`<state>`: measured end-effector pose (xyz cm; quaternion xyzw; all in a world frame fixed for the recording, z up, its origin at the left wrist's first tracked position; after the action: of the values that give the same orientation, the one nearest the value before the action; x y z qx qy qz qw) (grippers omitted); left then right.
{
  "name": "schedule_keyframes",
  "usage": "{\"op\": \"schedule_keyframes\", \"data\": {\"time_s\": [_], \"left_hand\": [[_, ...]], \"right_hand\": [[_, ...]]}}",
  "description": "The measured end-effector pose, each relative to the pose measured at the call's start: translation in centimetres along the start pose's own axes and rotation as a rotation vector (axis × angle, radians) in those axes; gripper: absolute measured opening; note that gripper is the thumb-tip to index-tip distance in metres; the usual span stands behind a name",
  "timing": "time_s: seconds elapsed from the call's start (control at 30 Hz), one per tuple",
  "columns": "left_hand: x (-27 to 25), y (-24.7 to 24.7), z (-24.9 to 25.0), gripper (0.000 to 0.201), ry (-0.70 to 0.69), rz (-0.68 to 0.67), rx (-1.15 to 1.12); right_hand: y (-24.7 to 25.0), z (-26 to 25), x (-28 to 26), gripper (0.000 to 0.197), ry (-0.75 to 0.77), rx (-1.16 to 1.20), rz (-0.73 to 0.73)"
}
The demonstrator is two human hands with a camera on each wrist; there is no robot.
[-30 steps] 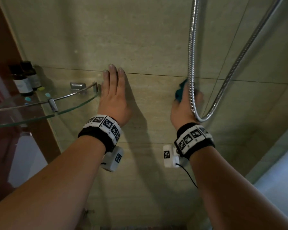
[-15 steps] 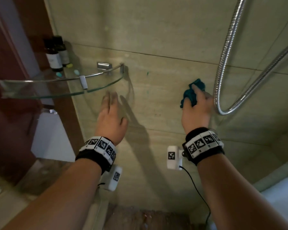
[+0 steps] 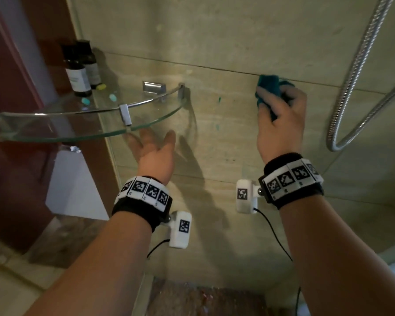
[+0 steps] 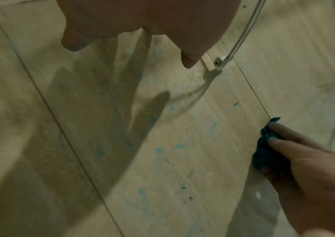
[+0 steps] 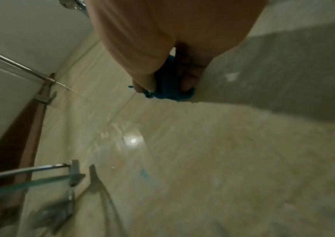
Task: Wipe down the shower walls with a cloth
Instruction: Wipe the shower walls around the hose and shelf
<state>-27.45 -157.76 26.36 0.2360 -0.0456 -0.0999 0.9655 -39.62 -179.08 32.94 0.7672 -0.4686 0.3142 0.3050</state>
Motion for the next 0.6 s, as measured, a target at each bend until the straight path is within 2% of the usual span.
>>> {"op": "schedule_keyframes", "data": {"time_s": [0.2, 0.27, 0.4, 0.47, 0.6], "left_hand": [[1.5, -2.7, 0.2, 0.091, 0.018, 0.073, -0.004], [1.8, -3.4, 0.3, 0.092, 0.005, 0.114, -0.006], [2.0, -3.8, 0.0, 0.091, -0.007, 0.161, -0.028], [2.1, -4.0, -0.2, 0.092, -0.003, 0.16, -0.035], [2.9, -4.6, -0.3, 0.11, 0.004, 0.18, -0.035]], "right_hand": [[-0.6, 4.1, -5.6, 0.035, 0.177, -0.197, -0.278], [-1.2, 4.6, -7.2, 0.045, 0.156, -0.162, -0.269], [-1.3, 5.0, -7.4, 0.03, 0.148, -0.131, -0.24], [-0.9, 5.1, -6.9, 0.031, 0.135, -0.107, -0.216], [0.3, 4.4, -5.3, 0.04, 0.011, -0.068, -0.076]]}}
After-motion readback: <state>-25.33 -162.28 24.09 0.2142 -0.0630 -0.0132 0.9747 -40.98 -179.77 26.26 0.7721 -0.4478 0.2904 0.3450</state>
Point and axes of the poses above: each hand's wrist, its own x-axis towards the middle knuckle, its own y-axis out of the back of the hand, z = x × y, the point moved 1 cm from there along x, towards the middle knuckle, and after that the axes turned 12 degrees about x, right-handed, at the moved point
